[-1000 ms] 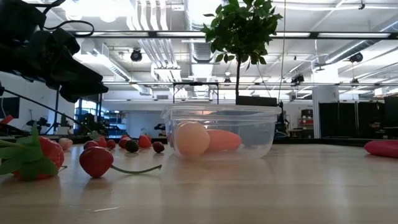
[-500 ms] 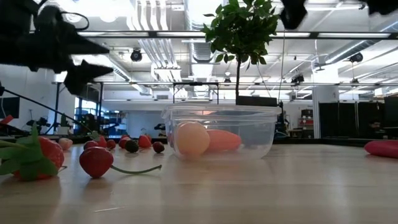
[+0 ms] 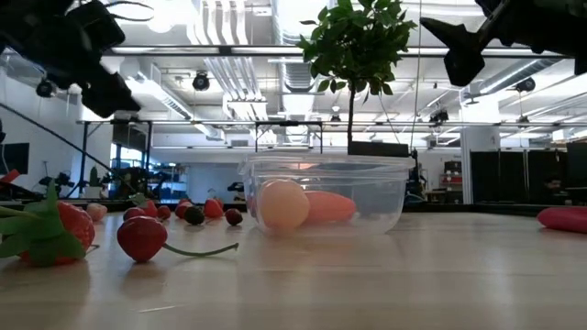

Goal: Pick and placing Produce into tupperware
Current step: Put the red cherry into the transparent bin

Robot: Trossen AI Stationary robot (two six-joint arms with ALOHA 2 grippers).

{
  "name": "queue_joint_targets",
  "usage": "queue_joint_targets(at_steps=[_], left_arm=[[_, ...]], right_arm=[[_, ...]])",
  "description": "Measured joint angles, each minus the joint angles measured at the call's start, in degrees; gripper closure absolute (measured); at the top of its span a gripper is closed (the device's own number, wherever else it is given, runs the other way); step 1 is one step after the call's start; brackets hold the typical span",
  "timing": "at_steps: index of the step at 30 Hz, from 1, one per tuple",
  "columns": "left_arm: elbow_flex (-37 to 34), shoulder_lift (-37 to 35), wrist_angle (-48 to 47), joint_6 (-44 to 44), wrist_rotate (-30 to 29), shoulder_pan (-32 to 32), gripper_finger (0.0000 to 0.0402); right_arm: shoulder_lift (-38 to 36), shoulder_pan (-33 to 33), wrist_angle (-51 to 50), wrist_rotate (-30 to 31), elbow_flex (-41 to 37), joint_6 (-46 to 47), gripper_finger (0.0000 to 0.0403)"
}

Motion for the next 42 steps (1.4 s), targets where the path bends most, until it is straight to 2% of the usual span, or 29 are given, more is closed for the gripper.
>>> queue_joint_targets(at_steps=[4,10,12,14,16,22,27,31,35,39,42], left_arm=[[3.59,5.80,-1.72,0.03,5.55,-0.08,0.0164],[5.51,13.99,-2.52,-12.84,14.18,-0.80,0.0164],[6.50,16.36,-2.70,-13.18,15.01,-2.58,0.0164],[7.85,17.63,-3.27,-12.92,12.43,-4.58,0.0164],[10.15,18.87,-6.36,-12.52,7.31,-6.27,0.0164],[19.89,22.76,-22.83,-10.05,-3.05,-9.60,0.0164],[27.87,27.01,-33.17,-8.40,-10.14,-12.47,0.0164],[32.36,30.79,-40.60,-8.87,-10.49,-13.46,0.0164],[34.26,34.15,-45.86,-8.92,-7.27,-14.45,0.0164],[34.56,36.34,-44.79,-8.76,-1.45,-16.20,0.0164],[34.56,37.04,-40.24,-8.45,-0.44,-18.41,0.0164]], right_arm=[[-0.62,-0.44,0.03,0.07,-0.27,-0.94,0.0106],[-0.64,-0.50,-3.46,-0.01,-0.52,-1.98,0.0102],[-0.51,-0.69,-4.31,0.02,-0.86,-1.67,0.0099],[-0.34,-0.88,-4.27,-0.22,-1.27,-1.35,0.0099],[-0.43,-1.51,-4.30,-1.80,-1.49,-1.43,0.0100],[-0.33,-4.60,-8.33,-12.75,-1.47,2.50,0.0105],[-0.36,-5.57,-15.35,-14.28,-0.57,2.80,0.0100],[-0.36,-5.60,-19.73,-14.97,1.33,2.09,0.0100],[-0.30,-5.60,-30.39,-15.51,5.89,0.73,0.0100],[-0.30,-5.62,-39.37,-16.38,11.74,-2.21,0.0095],[-0.30,-5.62,-44.19,-16.55,15.13,-3.88,0.0094]])
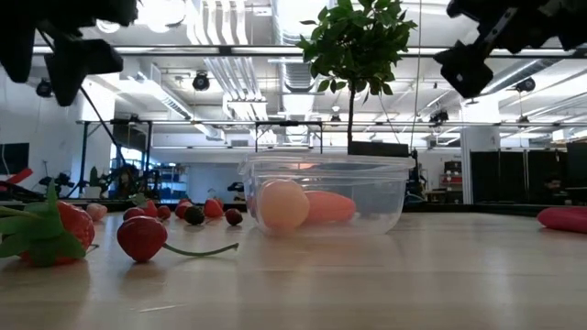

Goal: Pick and placing Produce into tupperware
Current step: Put the red cherry into the transparent bin

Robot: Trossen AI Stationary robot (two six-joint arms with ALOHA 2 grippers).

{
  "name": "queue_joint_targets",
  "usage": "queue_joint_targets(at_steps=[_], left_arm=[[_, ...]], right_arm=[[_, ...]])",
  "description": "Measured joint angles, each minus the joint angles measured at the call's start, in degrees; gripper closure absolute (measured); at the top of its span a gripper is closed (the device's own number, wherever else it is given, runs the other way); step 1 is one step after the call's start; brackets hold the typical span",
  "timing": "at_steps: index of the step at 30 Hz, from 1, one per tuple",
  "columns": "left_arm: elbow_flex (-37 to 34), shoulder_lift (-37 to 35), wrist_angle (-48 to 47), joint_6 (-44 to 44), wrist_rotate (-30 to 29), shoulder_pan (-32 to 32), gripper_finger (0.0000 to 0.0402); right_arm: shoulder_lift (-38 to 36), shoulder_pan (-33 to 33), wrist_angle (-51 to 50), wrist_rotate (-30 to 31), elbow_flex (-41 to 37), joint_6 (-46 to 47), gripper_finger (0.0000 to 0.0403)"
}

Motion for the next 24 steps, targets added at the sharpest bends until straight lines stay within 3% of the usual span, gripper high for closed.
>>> queue_joint_targets(at_steps=[8,14,24], left_arm=[[-0.28,2.06,6.69,-0.55,-0.26,-2.61,0.0164],[-1.27,4.66,10.02,-1.92,-0.31,-4.68,0.0164],[-4.24,7.89,14.70,-7.86,1.15,-14.44,0.0164]], right_arm=[[0.00,0.02,-6.65,0.12,4.14,-0.29,0.0098],[-0.02,0.02,-6.28,0.20,4.37,-0.21,0.0092],[0.00,0.02,-6.42,0.26,3.82,-0.22,0.0099]])
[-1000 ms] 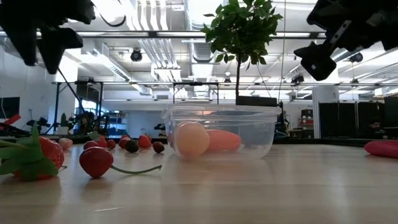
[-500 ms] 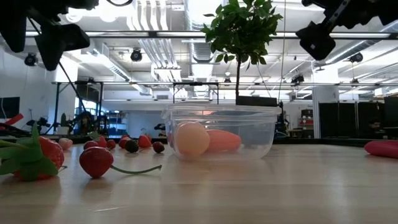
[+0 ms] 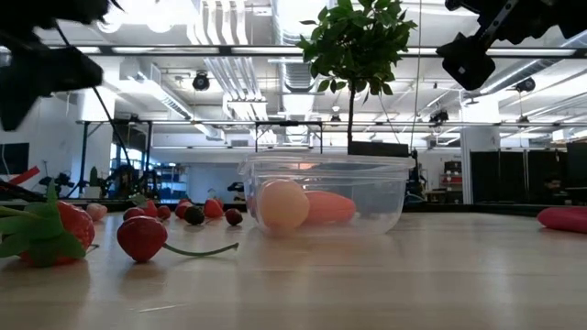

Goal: Pick and placing Produce into tupperware
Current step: Put the red cherry into the transparent bin

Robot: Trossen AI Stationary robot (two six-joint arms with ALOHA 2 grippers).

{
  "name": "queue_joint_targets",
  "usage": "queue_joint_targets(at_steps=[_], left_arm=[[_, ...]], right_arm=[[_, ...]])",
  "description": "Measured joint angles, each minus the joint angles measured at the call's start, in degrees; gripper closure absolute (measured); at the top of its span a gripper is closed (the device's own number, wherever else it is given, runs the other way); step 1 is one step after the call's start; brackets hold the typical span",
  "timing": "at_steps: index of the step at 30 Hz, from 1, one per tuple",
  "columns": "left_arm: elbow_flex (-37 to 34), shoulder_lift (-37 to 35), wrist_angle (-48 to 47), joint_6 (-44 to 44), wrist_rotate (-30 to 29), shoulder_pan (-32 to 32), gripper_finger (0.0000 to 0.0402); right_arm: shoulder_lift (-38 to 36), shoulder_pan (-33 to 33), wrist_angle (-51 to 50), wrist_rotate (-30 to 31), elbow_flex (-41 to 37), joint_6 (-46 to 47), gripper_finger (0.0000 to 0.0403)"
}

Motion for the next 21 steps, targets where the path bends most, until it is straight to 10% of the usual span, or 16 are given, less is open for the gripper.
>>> queue_joint_targets(at_steps=[12,21], left_arm=[[-0.17,0.06,14.35,-14.65,0.72,-4.82,0.0164],[-2.66,2.28,10.83,-29.60,13.92,-7.24,0.0164]], right_arm=[[0.00,0.00,0.18,0.00,-0.04,0.04,0.0096],[0.00,0.01,0.17,0.02,0.10,0.05,0.0094]])
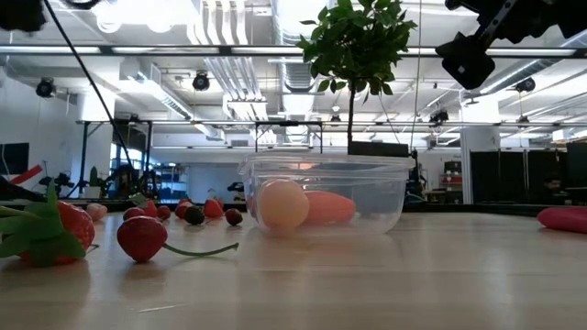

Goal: Pick and placing Produce into tupperware
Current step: Put the red cherry into the transparent bin

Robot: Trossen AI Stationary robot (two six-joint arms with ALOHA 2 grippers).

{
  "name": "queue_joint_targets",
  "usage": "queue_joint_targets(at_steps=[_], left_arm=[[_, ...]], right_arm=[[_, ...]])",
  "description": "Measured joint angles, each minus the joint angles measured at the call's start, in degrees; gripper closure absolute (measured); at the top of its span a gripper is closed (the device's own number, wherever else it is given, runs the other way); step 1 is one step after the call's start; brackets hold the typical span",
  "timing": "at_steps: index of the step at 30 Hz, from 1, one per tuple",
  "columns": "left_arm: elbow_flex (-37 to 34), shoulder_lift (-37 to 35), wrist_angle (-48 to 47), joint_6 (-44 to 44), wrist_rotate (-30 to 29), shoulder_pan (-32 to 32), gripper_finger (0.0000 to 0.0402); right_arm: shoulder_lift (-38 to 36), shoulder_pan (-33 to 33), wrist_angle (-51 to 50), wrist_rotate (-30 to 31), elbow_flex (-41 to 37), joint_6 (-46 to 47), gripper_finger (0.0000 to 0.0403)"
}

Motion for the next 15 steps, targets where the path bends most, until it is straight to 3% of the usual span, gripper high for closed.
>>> queue_joint_targets(at_steps=[8,15], left_arm=[[-2.23,0.42,-0.04,4.80,-12.82,-1.66,0.0164],[-3.33,2.43,-1.03,15.50,-16.23,-1.65,0.0164]], right_arm=[[0.00,0.00,0.04,0.00,0.01,0.00,0.0097],[-0.08,0.01,-0.05,-0.04,0.01,-2.31,0.0095]])
